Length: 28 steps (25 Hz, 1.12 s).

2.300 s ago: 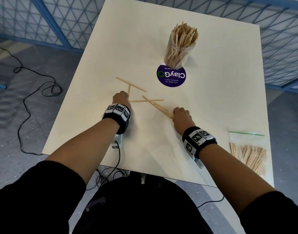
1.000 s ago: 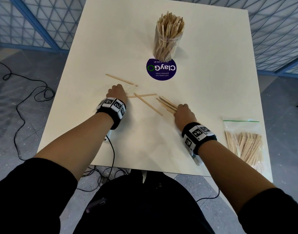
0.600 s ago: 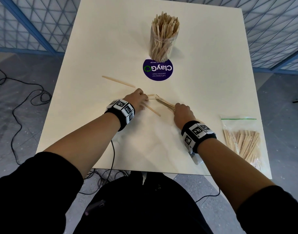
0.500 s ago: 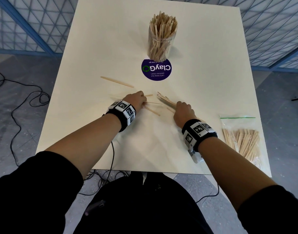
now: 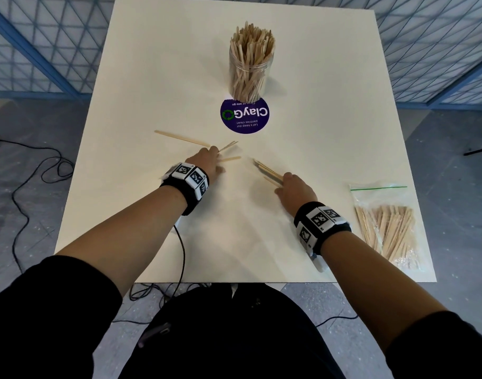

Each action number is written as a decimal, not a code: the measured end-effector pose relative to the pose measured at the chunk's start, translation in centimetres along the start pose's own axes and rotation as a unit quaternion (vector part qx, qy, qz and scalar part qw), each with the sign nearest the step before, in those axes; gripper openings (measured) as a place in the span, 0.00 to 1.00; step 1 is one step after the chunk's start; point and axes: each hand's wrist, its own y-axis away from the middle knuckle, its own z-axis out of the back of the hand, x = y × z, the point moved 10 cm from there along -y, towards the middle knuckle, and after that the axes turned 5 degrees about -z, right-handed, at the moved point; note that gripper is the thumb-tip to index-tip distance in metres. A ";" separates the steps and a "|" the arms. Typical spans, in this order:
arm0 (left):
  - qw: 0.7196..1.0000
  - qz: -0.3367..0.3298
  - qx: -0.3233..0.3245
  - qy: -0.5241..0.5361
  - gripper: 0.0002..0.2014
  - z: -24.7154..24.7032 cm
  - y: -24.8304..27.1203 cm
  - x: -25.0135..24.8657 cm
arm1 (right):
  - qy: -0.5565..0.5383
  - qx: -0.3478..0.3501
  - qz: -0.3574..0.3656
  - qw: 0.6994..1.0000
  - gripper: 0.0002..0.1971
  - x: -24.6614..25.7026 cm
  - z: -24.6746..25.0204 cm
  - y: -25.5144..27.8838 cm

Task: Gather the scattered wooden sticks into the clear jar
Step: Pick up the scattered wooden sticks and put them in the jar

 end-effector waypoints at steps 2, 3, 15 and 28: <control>1.000 -0.017 -0.001 -0.002 0.15 0.1 -0.1 -0.2 | 0.037 -0.010 0.009 0.999 0.11 0.2 0.1 0.0; 0.999 -0.029 -0.002 -0.019 0.13 0.3 -0.2 -0.5 | 0.051 -0.015 0.013 0.999 0.11 0.4 0.3 0.0; 0.997 0.023 -0.032 -0.062 0.14 4.8 -2.6 2.0 | -0.027 -0.029 0.015 0.999 0.15 1.8 2.9 -1.5; 0.992 -0.014 -0.003 -0.122 0.12 5.0 -3.9 4.6 | -0.129 0.001 0.026 0.991 0.04 4.5 3.9 -2.8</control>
